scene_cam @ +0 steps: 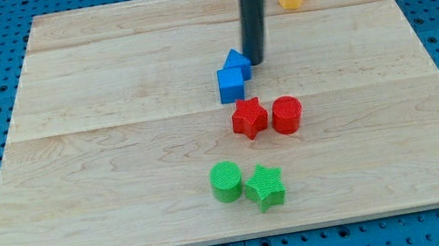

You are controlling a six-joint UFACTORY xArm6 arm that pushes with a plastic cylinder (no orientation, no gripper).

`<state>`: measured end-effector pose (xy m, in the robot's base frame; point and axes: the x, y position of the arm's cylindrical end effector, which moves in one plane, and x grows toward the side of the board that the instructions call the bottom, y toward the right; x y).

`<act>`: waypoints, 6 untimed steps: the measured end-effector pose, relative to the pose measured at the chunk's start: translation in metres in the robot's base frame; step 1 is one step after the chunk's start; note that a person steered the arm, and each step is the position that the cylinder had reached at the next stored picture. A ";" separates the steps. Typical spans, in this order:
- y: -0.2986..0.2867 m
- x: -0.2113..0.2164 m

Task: Separate the blue blocks

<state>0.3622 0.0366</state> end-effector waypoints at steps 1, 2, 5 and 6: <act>-0.053 -0.005; -0.104 -0.005; -0.015 0.016; 0.050 0.016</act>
